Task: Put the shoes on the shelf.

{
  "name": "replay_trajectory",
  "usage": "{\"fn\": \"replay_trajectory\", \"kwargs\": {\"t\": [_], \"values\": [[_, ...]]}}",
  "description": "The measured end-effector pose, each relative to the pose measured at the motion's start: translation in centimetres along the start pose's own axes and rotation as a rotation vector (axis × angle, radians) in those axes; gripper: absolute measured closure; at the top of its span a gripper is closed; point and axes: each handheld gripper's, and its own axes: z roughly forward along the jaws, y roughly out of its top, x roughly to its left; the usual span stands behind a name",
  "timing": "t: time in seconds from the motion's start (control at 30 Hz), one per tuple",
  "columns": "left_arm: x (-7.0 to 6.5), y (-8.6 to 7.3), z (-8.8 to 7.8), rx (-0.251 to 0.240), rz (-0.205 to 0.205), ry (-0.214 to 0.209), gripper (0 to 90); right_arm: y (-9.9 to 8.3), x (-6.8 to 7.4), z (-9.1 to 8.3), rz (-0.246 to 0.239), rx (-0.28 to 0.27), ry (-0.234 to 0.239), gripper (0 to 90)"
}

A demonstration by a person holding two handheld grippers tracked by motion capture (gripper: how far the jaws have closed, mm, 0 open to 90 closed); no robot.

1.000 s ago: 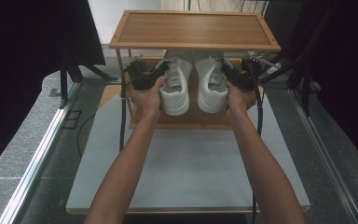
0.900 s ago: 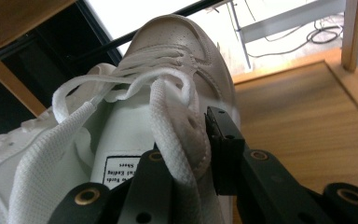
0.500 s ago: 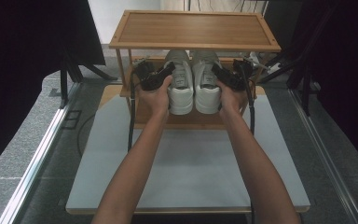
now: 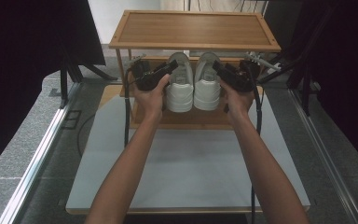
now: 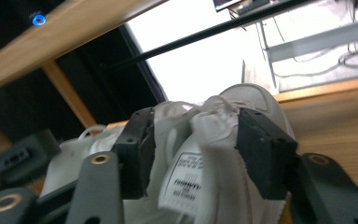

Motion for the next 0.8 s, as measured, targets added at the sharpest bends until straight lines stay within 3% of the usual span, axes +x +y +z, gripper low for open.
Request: {"fn": "replay_trajectory", "kwargs": {"t": [0.1,0.23,0.3,0.43,0.57,0.63,0.8], "values": [[-0.9,0.0,-1.9,0.000,0.061,-0.010,59.0,0.1,0.7,-1.8,-0.105,-0.011,-0.004,54.0],[-2.2,-0.8,-4.2,0.029,0.172,-0.029,70.4,-0.3,1.4,-4.1,-0.227,-0.003,0.025,65.3],[-2.8,-1.5,-5.2,0.042,0.217,-0.033,75.8,-0.9,1.6,-5.0,-0.258,0.009,0.046,71.5],[-3.6,-3.2,-6.6,0.084,0.257,-0.061,83.0,-2.3,1.6,-6.2,-0.297,0.044,0.099,80.4],[-4.1,-4.7,-6.7,0.136,0.299,-0.063,86.7,-3.8,1.8,-6.2,-0.349,0.079,0.136,84.9],[-4.3,-5.3,-6.1,0.173,0.352,-0.033,87.2,-4.5,1.8,-5.7,-0.375,0.098,0.140,86.5],[-4.0,-5.2,-5.5,0.183,0.346,-0.062,90.0,-4.8,1.7,-5.3,-0.401,0.082,0.142,89.0]]}}
